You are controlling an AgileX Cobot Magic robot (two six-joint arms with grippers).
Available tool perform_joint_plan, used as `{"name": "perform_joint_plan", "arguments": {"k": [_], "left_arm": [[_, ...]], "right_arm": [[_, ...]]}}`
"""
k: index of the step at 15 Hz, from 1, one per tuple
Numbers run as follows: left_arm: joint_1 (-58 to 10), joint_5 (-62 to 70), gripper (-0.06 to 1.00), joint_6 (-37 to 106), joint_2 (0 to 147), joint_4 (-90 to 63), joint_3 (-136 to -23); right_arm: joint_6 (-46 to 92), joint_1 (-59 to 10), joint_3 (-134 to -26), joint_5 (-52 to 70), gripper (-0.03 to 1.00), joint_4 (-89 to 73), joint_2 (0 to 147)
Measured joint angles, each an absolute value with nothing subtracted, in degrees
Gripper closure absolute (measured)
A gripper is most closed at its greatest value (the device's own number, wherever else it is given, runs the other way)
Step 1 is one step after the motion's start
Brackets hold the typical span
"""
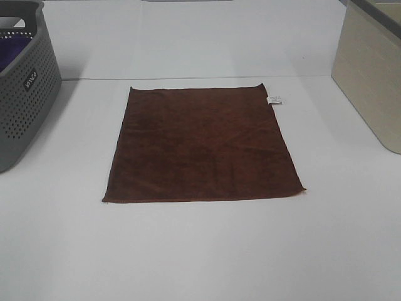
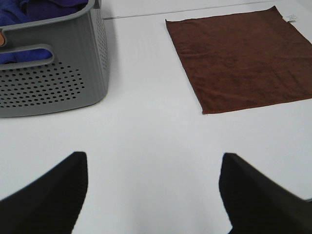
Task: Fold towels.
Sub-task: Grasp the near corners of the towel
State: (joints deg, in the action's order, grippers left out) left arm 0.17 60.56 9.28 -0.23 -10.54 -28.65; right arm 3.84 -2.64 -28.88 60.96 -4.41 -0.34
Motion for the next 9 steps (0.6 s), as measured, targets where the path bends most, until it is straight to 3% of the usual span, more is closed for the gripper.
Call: {"name": "perform_joint_plan", "arguments": {"k": [9], "left_arm": [[0.17,60.56,0.23,9.28,-0.23,-10.54,-28.65]], "right_arm": [[3.84,-2.64,-28.88,60.96,0.26,-4.41,-0.34]]}}
